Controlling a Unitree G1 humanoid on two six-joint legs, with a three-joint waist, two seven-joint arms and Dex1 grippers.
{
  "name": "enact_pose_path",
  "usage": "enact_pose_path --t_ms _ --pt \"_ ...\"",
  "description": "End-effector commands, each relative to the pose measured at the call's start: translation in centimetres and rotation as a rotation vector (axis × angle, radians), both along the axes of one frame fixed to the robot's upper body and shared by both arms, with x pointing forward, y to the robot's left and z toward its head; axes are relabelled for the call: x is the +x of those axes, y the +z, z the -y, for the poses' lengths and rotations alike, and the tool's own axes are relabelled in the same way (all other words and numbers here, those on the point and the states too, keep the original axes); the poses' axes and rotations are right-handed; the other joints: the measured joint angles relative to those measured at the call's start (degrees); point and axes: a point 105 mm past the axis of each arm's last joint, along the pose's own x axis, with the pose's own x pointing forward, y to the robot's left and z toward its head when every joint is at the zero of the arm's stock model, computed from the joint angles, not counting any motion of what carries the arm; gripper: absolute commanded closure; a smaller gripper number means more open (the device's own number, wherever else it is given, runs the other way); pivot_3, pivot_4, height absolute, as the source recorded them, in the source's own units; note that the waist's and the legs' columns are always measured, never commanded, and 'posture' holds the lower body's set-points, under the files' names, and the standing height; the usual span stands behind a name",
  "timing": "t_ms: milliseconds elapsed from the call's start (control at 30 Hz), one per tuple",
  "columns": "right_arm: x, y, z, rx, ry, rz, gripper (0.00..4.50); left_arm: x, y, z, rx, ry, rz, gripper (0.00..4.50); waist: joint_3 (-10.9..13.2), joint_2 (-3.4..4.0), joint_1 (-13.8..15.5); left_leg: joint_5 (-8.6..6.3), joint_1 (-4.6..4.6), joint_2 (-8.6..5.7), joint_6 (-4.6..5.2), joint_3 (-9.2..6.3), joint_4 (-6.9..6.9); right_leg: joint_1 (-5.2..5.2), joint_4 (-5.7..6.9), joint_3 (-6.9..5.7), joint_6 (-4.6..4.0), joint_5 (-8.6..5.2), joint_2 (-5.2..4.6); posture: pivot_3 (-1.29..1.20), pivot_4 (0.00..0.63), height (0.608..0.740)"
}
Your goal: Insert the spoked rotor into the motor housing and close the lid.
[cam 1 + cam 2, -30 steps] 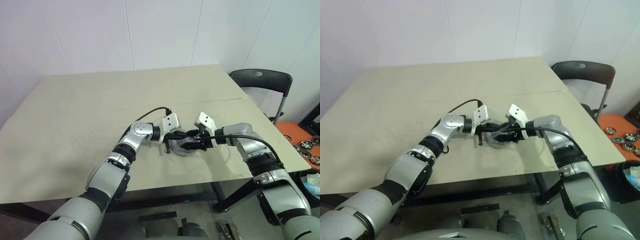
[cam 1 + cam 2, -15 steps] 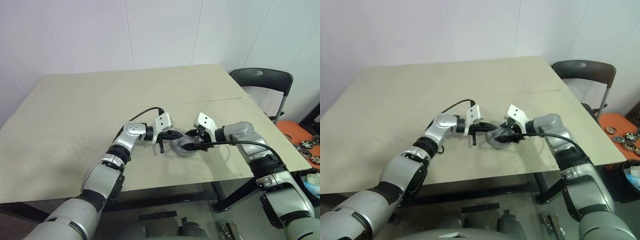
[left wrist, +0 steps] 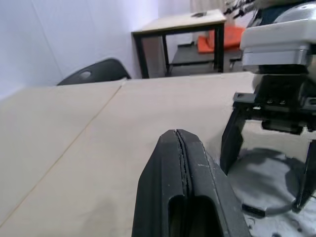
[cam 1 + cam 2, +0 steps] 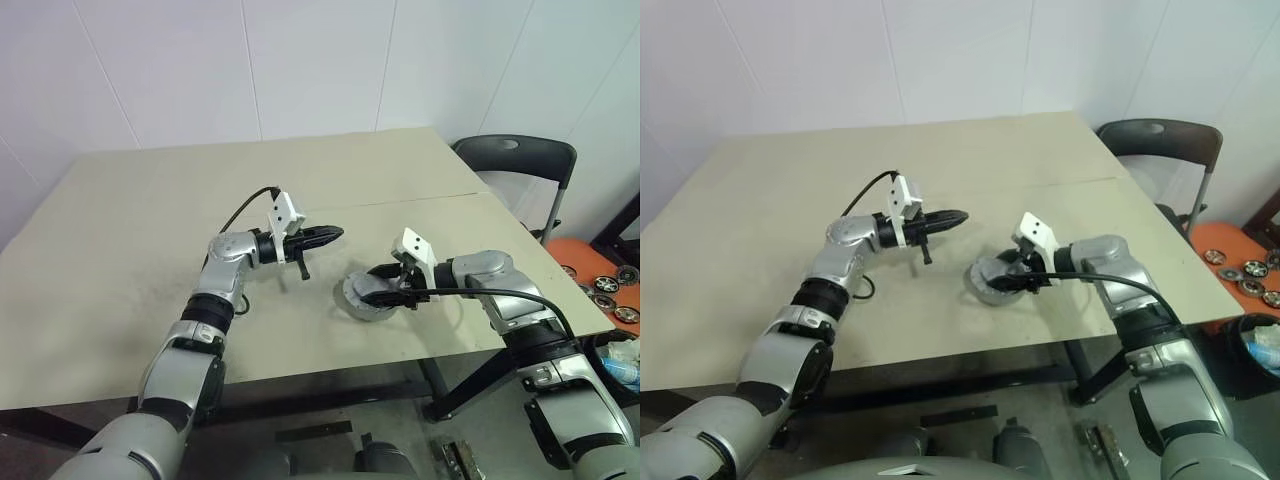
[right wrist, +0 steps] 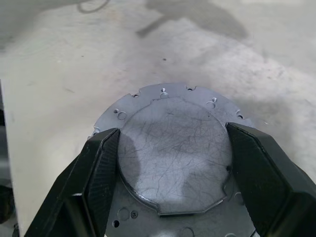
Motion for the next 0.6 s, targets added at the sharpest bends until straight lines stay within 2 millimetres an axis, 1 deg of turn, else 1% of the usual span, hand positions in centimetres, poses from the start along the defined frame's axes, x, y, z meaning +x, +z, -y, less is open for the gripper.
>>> enact_pose_path --t_ms 33,67,167,200,367,400,500,600 --pt "0.0 2.2 -0.5 0.066 0.019 0.057 1.46 -0.1 1.4 -0.7 -0.025 0.022 0.034 4.49 0.0 0.00 0.0 0.00 0.01 0.00 0.00 0.00 0.00 0.00 0.03 0.00 0.00 0.00 0.00 0.00 0.000 0.740" --pt "0.0 2.0 -0.4 0.058 0.015 0.052 1.46 -0.1 1.3 -0.7 -0.026 0.027 0.030 4.49 0.0 0.00 0.0 0.00 0.01 0.00 0.00 0.00 0.01 0.00 0.04 0.00 -0.01 0.00 0.01 0.00 0.000 0.740" --pt "0.0 0.0 0.4 -0.063 0.008 0.032 1.46 -0.3 1.2 -0.8 -0.029 0.036 0.024 4.49 0.0 0.00 0.2 0.01 0.02 0.01 -0.01 0.01 0.04 0.02 0.05 0.00 -0.02 0.01 0.01 0.00 0.000 0.740" --pt "0.0 0.0 0.4 -0.057 0.009 0.030 1.46 -0.4 1.1 -0.7 -0.029 0.037 0.022 4.49 0.0 0.00 0.3 0.01 0.03 0.01 -0.01 0.02 0.05 0.03 0.05 0.00 -0.02 0.01 0.00 0.00 0.000 0.740" --pt "0.8 0.4 0.6 -0.075 -0.016 0.065 1.46 -0.7 0.7 -0.7 -0.024 0.044 0.006 4.49 0.0 0.00 0.3 0.01 0.08 0.01 -0.02 0.03 0.06 0.08 0.07 0.01 -0.06 0.03 0.01 0.00 0.000 0.740" --pt "0.8 0.7 0.7 -0.071 -0.015 0.074 1.46 -0.8 0.5 -0.7 -0.021 0.044 0.001 4.49 0.0 0.00 0.2 0.02 0.09 0.01 -0.02 0.03 0.06 0.07 0.07 0.01 -0.06 0.04 0.01 0.00 0.000 0.740" --pt "0.9 1.7 0.8 -0.059 -0.011 0.094 1.46 -0.9 0.1 -0.5 -0.011 0.041 -0.009 4.49 0.0 0.00 0.3 0.03 0.10 0.04 -0.04 0.04 0.07 0.08 0.09 0.01 -0.10 0.07 0.05 0.00 0.000 0.740" --pt "0.7 1.8 1.1 -0.065 -0.013 0.096 1.46 -0.9 -0.1 -0.2 -0.006 0.037 -0.014 4.49 0.0 0.00 0.4 0.03 0.10 0.04 -0.05 0.05 0.07 0.07 0.10 0.01 -0.11 0.07 0.05 0.00 0.000 0.740"
